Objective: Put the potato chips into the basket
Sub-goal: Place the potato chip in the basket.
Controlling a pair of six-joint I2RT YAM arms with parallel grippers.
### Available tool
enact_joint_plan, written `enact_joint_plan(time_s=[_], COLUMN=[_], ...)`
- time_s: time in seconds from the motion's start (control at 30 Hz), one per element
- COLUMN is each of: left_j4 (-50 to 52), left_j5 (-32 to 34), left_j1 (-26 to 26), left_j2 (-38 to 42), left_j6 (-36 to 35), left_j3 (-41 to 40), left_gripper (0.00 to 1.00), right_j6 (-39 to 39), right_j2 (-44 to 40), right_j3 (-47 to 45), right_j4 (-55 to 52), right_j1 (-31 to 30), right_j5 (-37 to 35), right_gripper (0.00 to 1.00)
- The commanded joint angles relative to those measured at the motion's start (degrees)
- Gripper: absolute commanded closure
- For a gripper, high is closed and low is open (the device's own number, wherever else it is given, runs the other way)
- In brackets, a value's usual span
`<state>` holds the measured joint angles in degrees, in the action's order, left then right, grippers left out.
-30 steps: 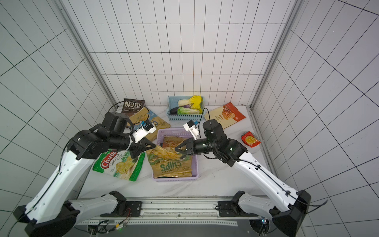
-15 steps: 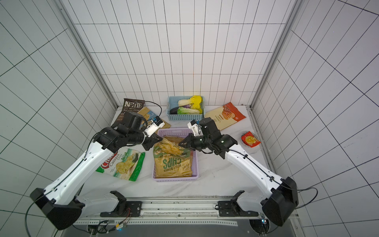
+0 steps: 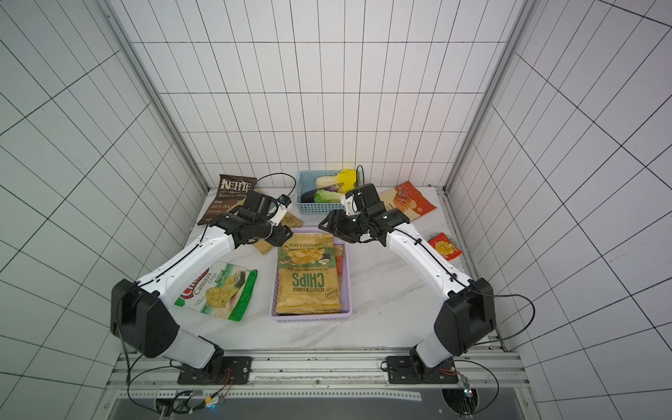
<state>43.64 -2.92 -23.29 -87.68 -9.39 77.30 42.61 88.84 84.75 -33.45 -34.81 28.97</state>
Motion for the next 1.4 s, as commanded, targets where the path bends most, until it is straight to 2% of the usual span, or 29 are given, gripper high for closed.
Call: enact_joint_plan(time_s=[0.0,0.17,0.33,0.53,0.77,1.0,1.07,1.23,1.37], left_j4=[-3.5,-3.7,-5.5,-2.6,-3.0,-3.5,-3.5,-3.6,-3.8], left_j5=[-1.8,-6.8,-15.9,-18.1,-21.9,-22.7,-22.9,-22.3,-22.6], left_j1=[2.0,7.0,14.6,17.8,21.2,22.4,22.5,22.7,22.8], left_j2=[2.6,7.7,14.4,17.8,18.5,18.8,18.6,18.7,18.6], left_j6=[1.9,4.7,9.4,7.9,9.8,10.0,10.2,10.2,10.4], left_j3=[0.6,1.2,-0.2,-4.6,-10.1,-10.4,-10.4,-10.4,-10.3], left_gripper=[0.02,0.02,0.02,0.02,0.02,0.01,0.02,0.01,0.02], right_j6=[-4.7,-7.7,-9.8,-13.3,-17.0,-19.4,-19.8,-19.8,-19.0], right_j2=[0.2,2.8,9.4,16.1,22.6,29.2,30.9,32.8,31.7], right_j3=[3.4,3.6,4.6,4.4,6.2,10.5,12.0,13.6,11.2], right_j4=[-6.0,-5.5,-3.5,-2.1,-4.9,-8.3,-11.0,-18.7,-19.7], right_j1=[0.6,-2.7,-9.6,-15.7,-21.0,-24.1,-24.5,-24.9,-24.4], right_j5=[-5.4,-2.4,2.8,9.3,12.2,7.9,4.3,-11.0,-13.4], right_gripper=[0.31,0.39,0.49,0.72,0.71,0.69,0.69,0.68,0.68])
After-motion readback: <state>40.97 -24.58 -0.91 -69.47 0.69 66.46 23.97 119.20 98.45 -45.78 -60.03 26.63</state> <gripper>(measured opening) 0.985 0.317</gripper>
